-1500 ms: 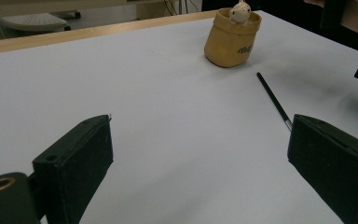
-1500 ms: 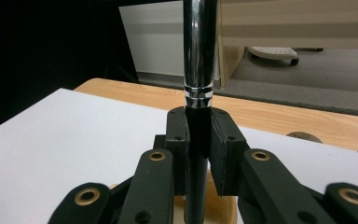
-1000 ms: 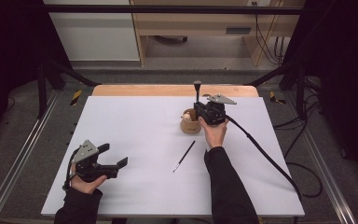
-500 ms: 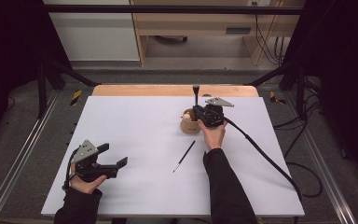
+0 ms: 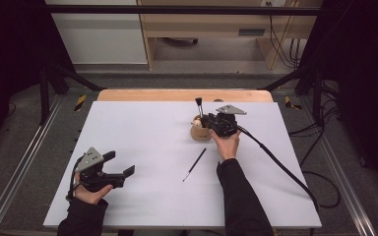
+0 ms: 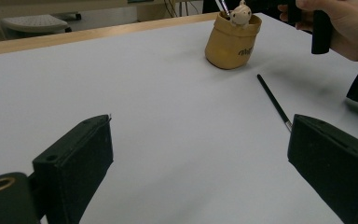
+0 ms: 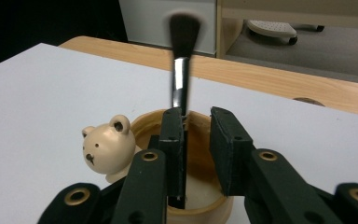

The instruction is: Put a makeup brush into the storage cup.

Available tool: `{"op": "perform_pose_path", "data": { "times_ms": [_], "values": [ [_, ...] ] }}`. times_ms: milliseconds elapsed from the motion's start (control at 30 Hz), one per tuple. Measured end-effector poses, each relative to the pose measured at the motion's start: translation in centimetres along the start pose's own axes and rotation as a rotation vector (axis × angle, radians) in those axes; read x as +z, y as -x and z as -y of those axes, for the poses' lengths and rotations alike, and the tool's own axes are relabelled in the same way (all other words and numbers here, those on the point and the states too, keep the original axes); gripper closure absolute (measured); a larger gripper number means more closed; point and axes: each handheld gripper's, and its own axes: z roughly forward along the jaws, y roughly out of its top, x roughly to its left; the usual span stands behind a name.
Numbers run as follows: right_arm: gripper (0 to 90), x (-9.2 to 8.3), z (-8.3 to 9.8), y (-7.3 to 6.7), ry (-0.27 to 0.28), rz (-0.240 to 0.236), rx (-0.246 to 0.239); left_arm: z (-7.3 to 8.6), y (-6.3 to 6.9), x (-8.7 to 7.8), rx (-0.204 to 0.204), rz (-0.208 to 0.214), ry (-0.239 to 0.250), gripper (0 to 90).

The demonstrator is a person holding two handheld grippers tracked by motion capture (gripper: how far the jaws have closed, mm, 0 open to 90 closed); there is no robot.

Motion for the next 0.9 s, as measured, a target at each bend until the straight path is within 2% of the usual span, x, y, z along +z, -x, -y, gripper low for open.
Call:
{"op": "perform_pose_path", "data": {
  "times_ms": [200,500,533,700,900],
  "values": [
    [72.1,-1.4,-0.6,-0.1,0.009,0.001,-0.025,0.0,0.0,0.0,-0.004,-0.002,0.005,6.1],
    [67.6,-4.1,-1.2,0.0,0.042,-0.028,-0.036,-0.1,0.1,-0.1,-0.004,-0.003,0.006,6.1],
    [65.4,-4.8,-1.3,-0.1,0.047,-0.040,-0.039,-0.1,0.1,-0.1,-0.006,-0.002,0.006,6.1],
    [62.6,-6.1,-1.3,-0.3,0.061,-0.057,-0.037,-0.1,0.1,-0.1,-0.006,-0.002,0.007,6.2],
    [52.7,-7.8,-0.8,-0.5,0.056,-0.088,-0.045,-0.1,0.2,-0.1,-0.002,-0.004,0.006,6.1]
  ]
}}
